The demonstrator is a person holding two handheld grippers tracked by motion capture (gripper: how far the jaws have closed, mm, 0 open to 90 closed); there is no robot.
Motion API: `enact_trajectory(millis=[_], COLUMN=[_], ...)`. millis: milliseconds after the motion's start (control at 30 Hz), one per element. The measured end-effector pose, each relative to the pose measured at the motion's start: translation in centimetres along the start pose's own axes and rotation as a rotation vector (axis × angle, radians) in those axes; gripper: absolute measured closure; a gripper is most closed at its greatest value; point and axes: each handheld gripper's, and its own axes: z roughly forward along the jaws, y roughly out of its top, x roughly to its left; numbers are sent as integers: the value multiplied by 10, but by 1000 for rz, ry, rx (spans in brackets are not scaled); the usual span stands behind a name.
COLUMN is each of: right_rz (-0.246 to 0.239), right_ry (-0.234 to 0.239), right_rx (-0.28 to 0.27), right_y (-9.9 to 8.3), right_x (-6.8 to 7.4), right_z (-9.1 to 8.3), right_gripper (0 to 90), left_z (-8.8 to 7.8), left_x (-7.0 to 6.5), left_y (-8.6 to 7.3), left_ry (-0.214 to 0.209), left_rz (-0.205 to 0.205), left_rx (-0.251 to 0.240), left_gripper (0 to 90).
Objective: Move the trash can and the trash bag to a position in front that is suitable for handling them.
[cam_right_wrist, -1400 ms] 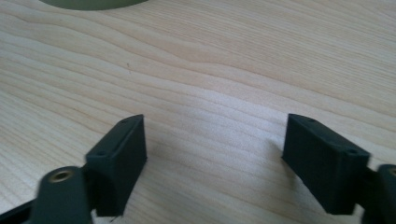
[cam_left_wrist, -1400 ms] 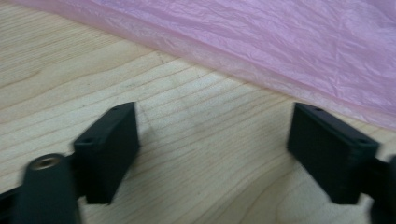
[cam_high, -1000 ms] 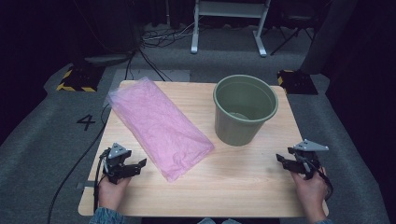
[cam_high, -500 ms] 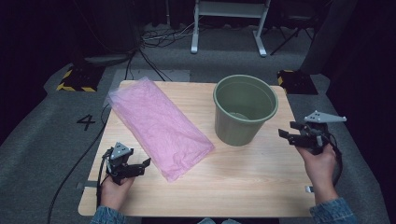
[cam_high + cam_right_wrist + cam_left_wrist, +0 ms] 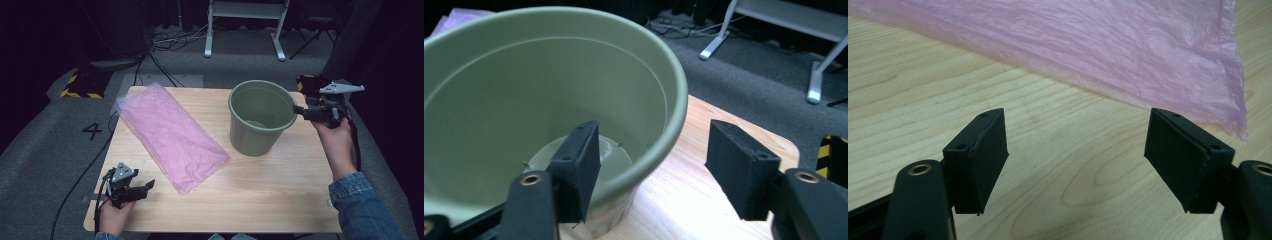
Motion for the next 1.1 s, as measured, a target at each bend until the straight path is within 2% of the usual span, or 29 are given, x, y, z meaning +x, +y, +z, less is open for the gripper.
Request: enact_trajectory(millis=[100,233,300,333,367,433,467,533,633,800,967,1100], right_rz=[18,100,84,33,33,-21,-28,20,73,114,118,98], right_ry=[15,43,44,22,22,-16,-22,12,47,76,95,123], right_rx=[24,30,35,46,46,66,68,55,56,89,85,78], right_y=[2,0,0,-1,-1,-2,-3,-6,-8,-10,-17,-25], right_x=[-7,-16,-14,-8,-8,-4,-4,-7,-10,-10,-7,-2], right_z=[13,28,34,40,40,45,47,50,50,39,29,17], right_gripper=[470,490,497,483,483,486,490,484,505,536,518,500], left_z=[-2,0,3,5,6,7,8,8,10,9,11,14], left_x=[-1,-5,-6,-7,-8,-8,-8,-8,-8,-8,-9,-11], left_y=[-3,-3,-3,-3,-2,-1,-1,0,1,5,8,9], left_ry=[10,7,4,3,3,0,-3,-5,-8,-10,-16,-18], left_rz=[-2,26,46,45,50,59,57,57,57,64,64,75], left_rx=[3,26,45,49,53,59,56,52,53,26,17,22], left_gripper=[251,259,263,264,264,265,265,265,265,281,281,281])
